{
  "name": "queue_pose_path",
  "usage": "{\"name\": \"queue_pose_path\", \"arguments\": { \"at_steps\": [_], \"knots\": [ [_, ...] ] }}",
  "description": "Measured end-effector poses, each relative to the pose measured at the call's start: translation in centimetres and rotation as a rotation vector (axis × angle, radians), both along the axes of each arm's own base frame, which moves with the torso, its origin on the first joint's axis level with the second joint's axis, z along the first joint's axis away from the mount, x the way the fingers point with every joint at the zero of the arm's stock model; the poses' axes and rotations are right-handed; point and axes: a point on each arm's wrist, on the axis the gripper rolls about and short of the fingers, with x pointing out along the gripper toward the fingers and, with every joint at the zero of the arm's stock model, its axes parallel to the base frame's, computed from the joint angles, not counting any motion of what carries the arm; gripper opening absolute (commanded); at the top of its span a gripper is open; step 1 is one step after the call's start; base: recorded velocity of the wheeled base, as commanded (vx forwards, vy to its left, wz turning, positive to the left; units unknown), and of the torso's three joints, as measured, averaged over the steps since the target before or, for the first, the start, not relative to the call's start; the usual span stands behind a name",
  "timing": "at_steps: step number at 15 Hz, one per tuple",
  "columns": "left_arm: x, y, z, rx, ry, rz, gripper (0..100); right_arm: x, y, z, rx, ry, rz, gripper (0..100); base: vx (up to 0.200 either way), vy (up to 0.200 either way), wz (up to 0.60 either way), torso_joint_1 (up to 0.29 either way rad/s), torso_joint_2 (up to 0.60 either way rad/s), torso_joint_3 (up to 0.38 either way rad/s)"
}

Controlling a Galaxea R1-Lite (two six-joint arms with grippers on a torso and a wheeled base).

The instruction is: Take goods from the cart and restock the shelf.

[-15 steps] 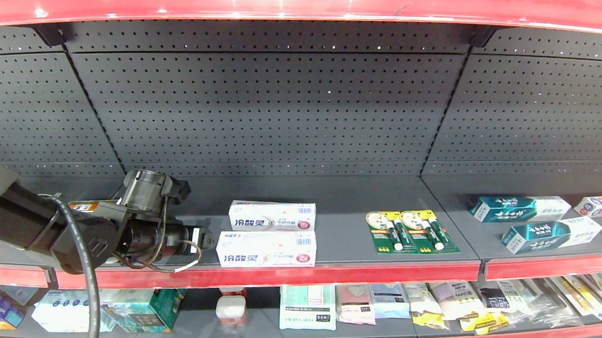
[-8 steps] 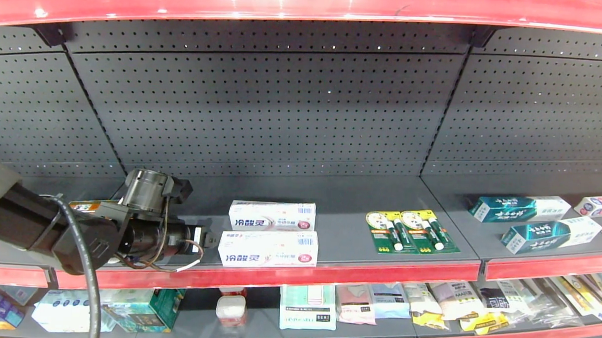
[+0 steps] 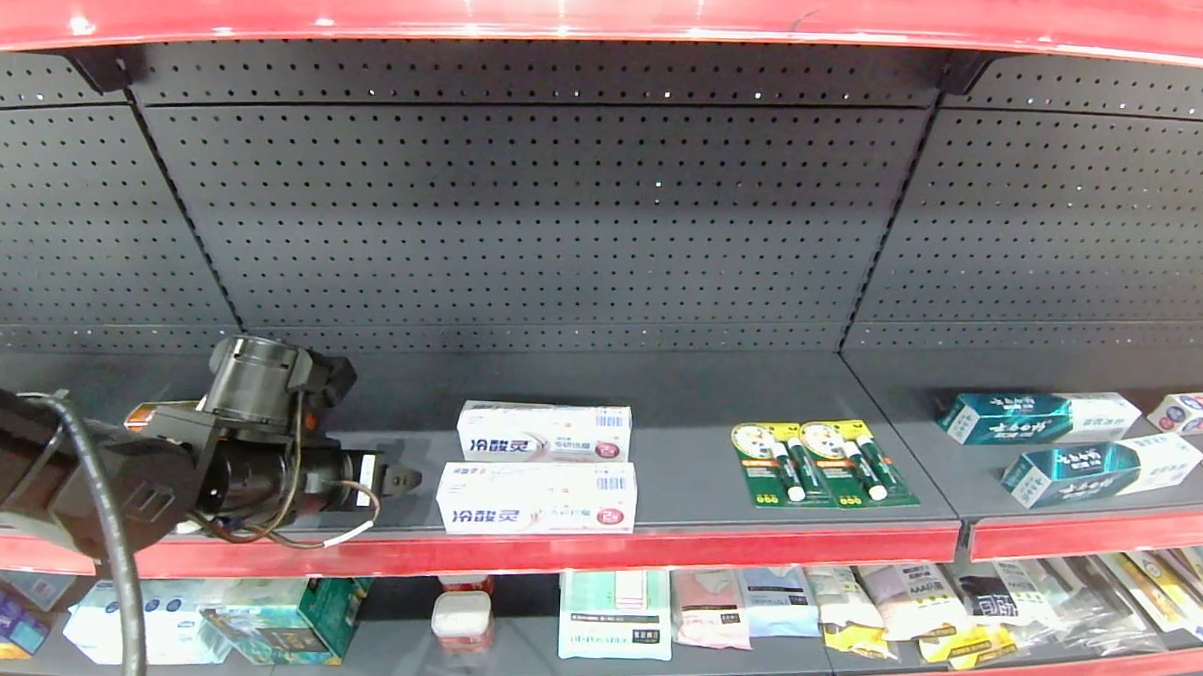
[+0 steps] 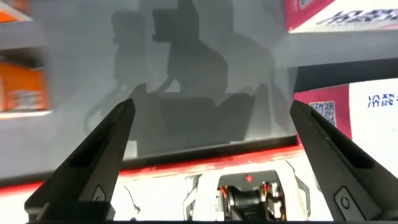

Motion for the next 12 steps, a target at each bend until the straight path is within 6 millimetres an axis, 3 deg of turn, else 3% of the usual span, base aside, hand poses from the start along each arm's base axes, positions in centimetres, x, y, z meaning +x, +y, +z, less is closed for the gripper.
{"name": "queue_pose_path", "arguments": {
  "at_steps": [3, 5, 10, 12],
  "knots": [
    [-2.4, 1.8, 2.0, 0.016, -0.059, 0.021, 100, 0.0, 0.0, 0.0, 0.0, 0.0, 0.0, 100, 0.0, 0.0, 0.0, 0.0, 0.0, 0.0],
    [-5.4, 3.2, 3.7, 0.035, -0.129, 0.028, 100, 0.0, 0.0, 0.0, 0.0, 0.0, 0.0, 100, 0.0, 0.0, 0.0, 0.0, 0.0, 0.0],
    [-15.9, 5.8, 7.5, 0.059, -0.34, 0.075, 100, 0.0, 0.0, 0.0, 0.0, 0.0, 0.0, 100, 0.0, 0.0, 0.0, 0.0, 0.0, 0.0],
    [-20.4, 6.1, 7.9, 0.06, -0.434, 0.091, 100, 0.0, 0.0, 0.0, 0.0, 0.0, 0.001, 100, 0.0, 0.0, 0.0, 0.0, 0.0, 0.0]
  ]
}}
